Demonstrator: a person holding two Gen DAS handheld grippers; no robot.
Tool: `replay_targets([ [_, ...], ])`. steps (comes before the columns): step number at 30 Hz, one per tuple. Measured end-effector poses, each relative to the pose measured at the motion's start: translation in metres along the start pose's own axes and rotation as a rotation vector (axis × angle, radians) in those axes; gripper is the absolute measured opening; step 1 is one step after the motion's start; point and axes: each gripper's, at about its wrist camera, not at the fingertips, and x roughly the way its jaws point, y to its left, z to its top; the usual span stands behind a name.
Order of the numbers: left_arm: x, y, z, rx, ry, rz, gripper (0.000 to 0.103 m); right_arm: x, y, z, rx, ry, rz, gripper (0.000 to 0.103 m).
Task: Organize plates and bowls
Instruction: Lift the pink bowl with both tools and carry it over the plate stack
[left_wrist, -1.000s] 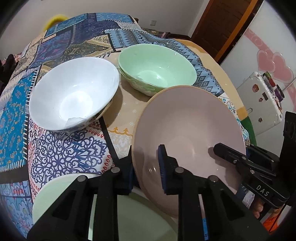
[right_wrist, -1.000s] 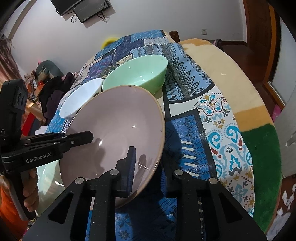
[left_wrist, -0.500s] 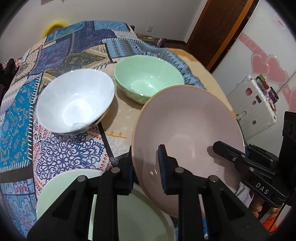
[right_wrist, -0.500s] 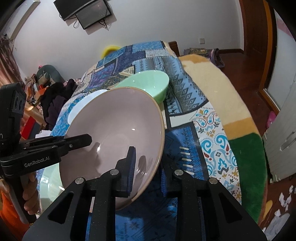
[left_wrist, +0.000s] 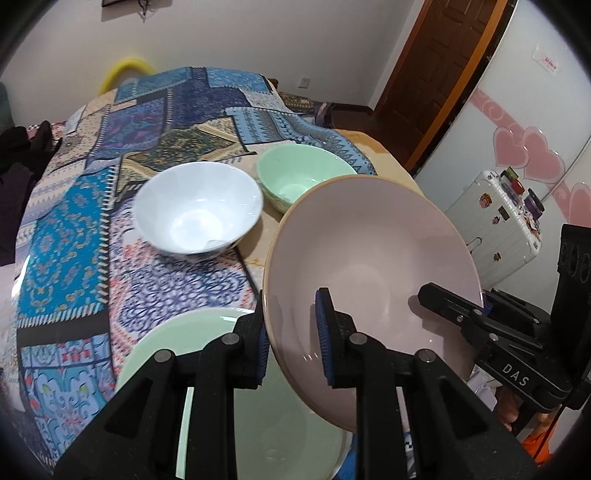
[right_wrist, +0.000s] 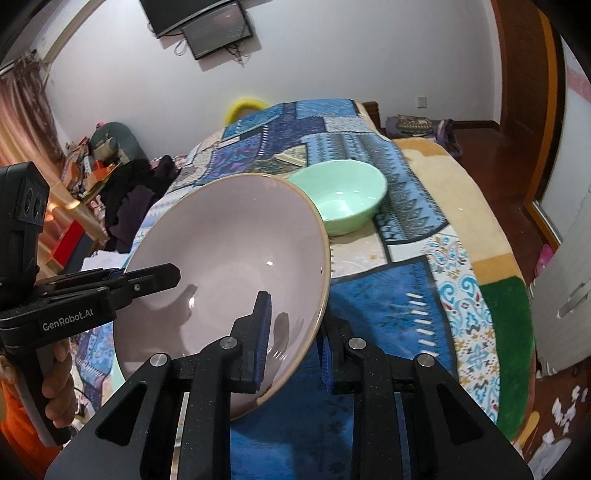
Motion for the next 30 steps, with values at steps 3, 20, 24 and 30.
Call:
replay_targets([
  [3, -0.013, 0.011, -0.006, -0.016, -0.015, 0.008, 0.022, 0.003, 0.018, 0.001, -0.021, 0.002, 0.013, 0.021],
  [20, -0.102, 0.102, -0.062, -0.148, -0.105, 0.097, 0.022, 0.025, 0.127, -0.01, -0.176, 0.036, 0.11, 0.021],
  [24, -0.122, 0.124, -0.078, -0.179, -0.121, 0.121, 0.022, 0.029, 0.148, -0.014, -0.202, 0.05, 0.134, 0.021],
  [30, -0.152, 0.151, -0.101, -0.225, -0.153, 0.163, 0.022, 0.04, 0.181, -0.022, -0.249, 0.077, 0.172, 0.021],
])
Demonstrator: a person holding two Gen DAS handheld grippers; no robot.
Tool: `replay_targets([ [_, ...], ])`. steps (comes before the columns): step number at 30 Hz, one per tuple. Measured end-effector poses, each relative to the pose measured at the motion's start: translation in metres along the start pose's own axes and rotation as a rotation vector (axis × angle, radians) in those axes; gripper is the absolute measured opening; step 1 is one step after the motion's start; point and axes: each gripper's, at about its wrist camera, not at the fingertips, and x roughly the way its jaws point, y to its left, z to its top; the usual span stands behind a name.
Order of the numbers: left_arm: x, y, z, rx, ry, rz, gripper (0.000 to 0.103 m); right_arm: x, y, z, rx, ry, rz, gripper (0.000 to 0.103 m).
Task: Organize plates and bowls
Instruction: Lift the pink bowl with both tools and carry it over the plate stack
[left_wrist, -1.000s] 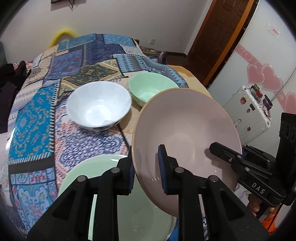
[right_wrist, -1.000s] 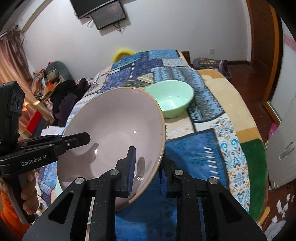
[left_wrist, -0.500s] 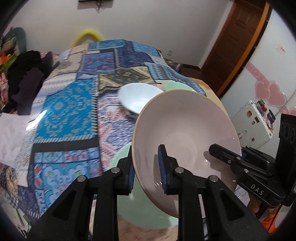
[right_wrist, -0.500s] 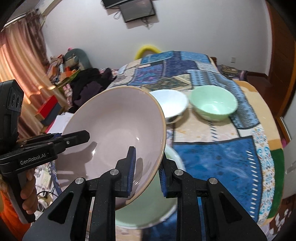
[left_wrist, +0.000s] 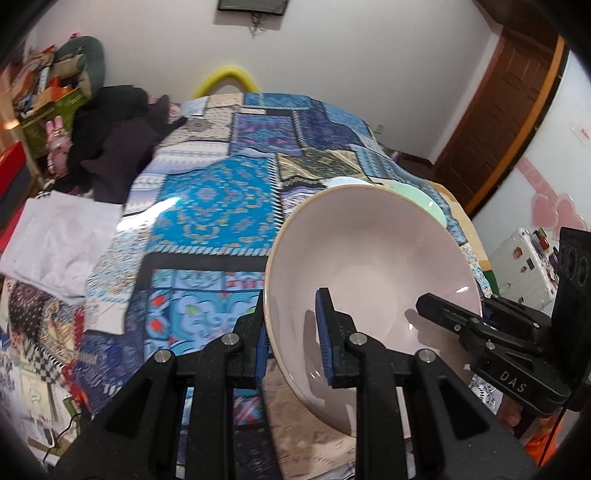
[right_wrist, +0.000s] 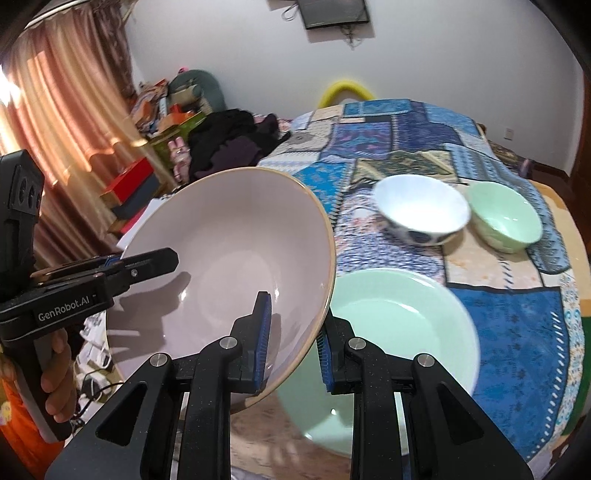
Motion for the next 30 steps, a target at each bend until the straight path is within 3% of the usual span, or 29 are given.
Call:
replay_targets([
  [13, -0.019, 0.062, -0.026, -0.095, -0.009, 0.077, 0.022, 0.043, 0.04, -0.006, -0.056, 0.083, 0.055, 0.021],
  [30, 0.033, 0.109, -0.057, -0.196, 0.112, 0.061, 0.022, 0.092, 0.046, -0.026, -0.063, 0.241, 0.039, 0.021],
])
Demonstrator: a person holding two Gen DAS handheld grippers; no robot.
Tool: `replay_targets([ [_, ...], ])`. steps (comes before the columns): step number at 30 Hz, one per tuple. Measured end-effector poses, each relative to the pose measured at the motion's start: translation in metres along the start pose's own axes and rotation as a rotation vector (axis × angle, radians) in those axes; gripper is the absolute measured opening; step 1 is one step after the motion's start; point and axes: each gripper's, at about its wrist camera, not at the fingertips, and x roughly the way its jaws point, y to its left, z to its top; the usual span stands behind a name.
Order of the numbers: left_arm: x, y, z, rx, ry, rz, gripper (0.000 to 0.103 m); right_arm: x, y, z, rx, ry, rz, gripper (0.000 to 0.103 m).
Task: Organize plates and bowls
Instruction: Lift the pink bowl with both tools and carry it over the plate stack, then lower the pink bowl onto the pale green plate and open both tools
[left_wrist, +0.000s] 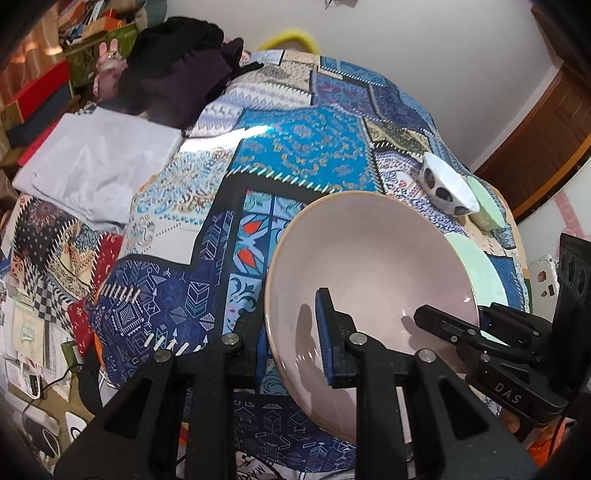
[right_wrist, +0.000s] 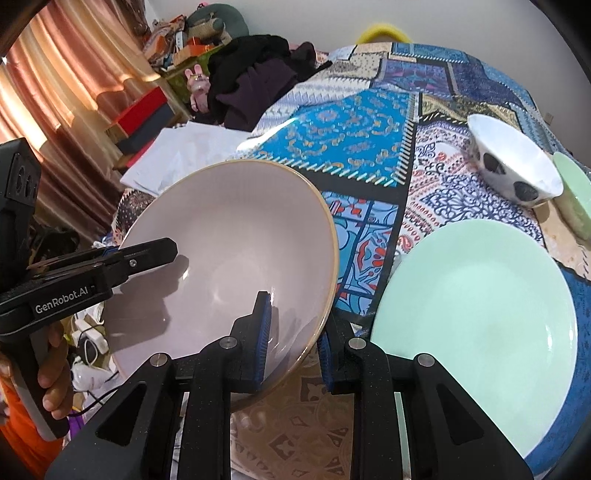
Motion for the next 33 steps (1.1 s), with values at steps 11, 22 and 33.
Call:
replay_targets([
  [11, 0.028, 0.021, -0.011, -0.042, 0.065, 0.006, 0.022, 0.017, 0.003, -0.002, -0.013, 0.054, 0.005, 0.022],
  [22, 0.028, 0.016, -0.012, -0.019, 0.06, 0.026, 0.023, 0.003, -0.003, 0.001, 0.008, 0.017, 0.014, 0.024],
  [33, -0.013, 0.007, -0.001, 0.0, -0.031, 0.067, 0.036, -0.04, -0.011, 0.01, 0.003, -0.094, 0.027, 0.03],
])
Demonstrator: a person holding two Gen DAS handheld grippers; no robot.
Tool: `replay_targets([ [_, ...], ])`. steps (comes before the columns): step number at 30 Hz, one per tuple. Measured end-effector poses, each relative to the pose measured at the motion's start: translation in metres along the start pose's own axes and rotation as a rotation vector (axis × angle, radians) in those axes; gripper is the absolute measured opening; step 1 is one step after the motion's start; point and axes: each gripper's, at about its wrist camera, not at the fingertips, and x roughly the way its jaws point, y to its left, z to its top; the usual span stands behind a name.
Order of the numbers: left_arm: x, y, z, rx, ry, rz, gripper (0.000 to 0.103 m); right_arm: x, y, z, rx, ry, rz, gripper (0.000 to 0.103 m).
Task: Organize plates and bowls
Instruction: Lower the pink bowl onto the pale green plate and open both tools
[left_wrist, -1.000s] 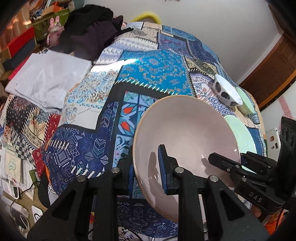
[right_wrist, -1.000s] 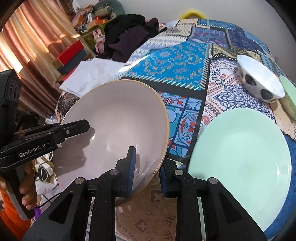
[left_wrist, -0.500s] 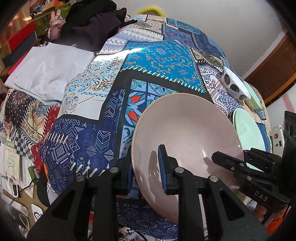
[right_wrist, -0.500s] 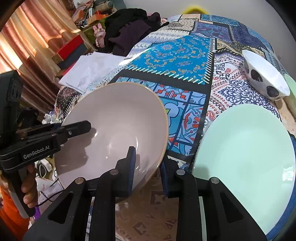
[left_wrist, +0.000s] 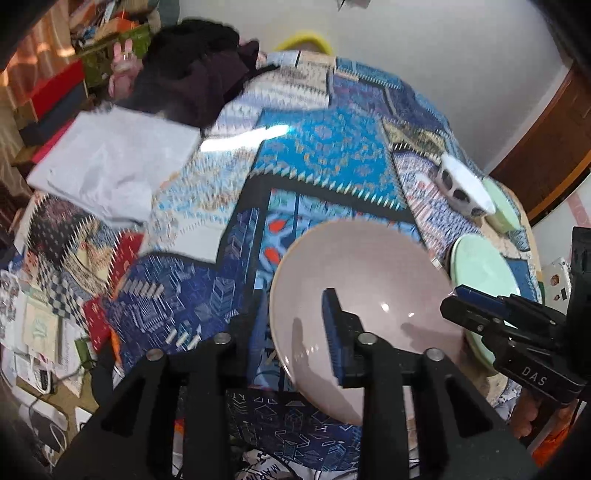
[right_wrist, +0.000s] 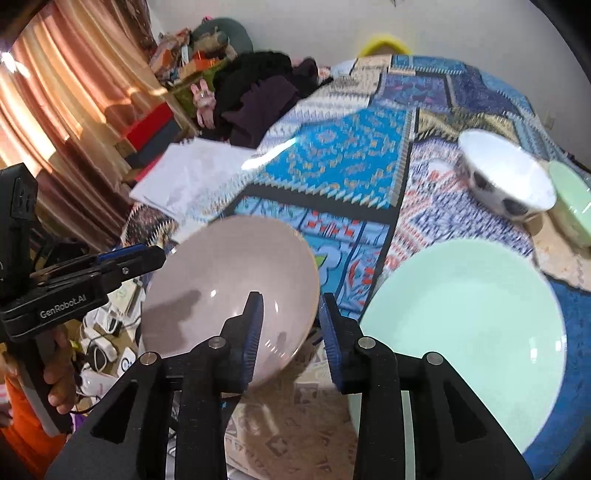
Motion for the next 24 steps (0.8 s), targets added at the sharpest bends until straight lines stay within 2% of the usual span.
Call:
replay_targets([
  [8, -0.043, -0.043, 0.021, 0.082, -0.121, -0.021, 0.051, -0.051, -0.021, 0.013, -0.024, -0.126, -0.059, 0.04],
  [11, -0.054, -0.066, 0.029, 0.119, -0.163, -0.039, 0.053, -0.071, -0.035, 0.016, -0.029, -0.182, -0.109, 0.045],
  [13, -0.057, -0.079, 0.034, 0.134, -0.17, -0.055, 0.057, -0.08, -0.044, 0.018, -0.031, -0.204, -0.135, 0.047],
  [14, -0.057, -0.085, 0.037, 0.139, -0.171, -0.063, 0.064, -0.085, -0.051, 0.019, -0.03, -0.217, -0.146, 0.048],
  [15, -0.057, -0.094, 0.041, 0.149, -0.18, -0.07, 0.066, -0.089, -0.056, 0.019, -0.027, -0.225, -0.153, 0.049],
  [18, -0.054, -0.115, 0.048, 0.18, -0.187, -0.066, 0.066, -0.099, -0.076, 0.022, -0.014, -0.246, -0.18, 0.052],
  [24, -0.03, -0.156, 0.072, 0.208, -0.138, -0.085, 0.066, -0.102, -0.118, 0.026, 0.035, -0.254, -0.22, 0.052],
])
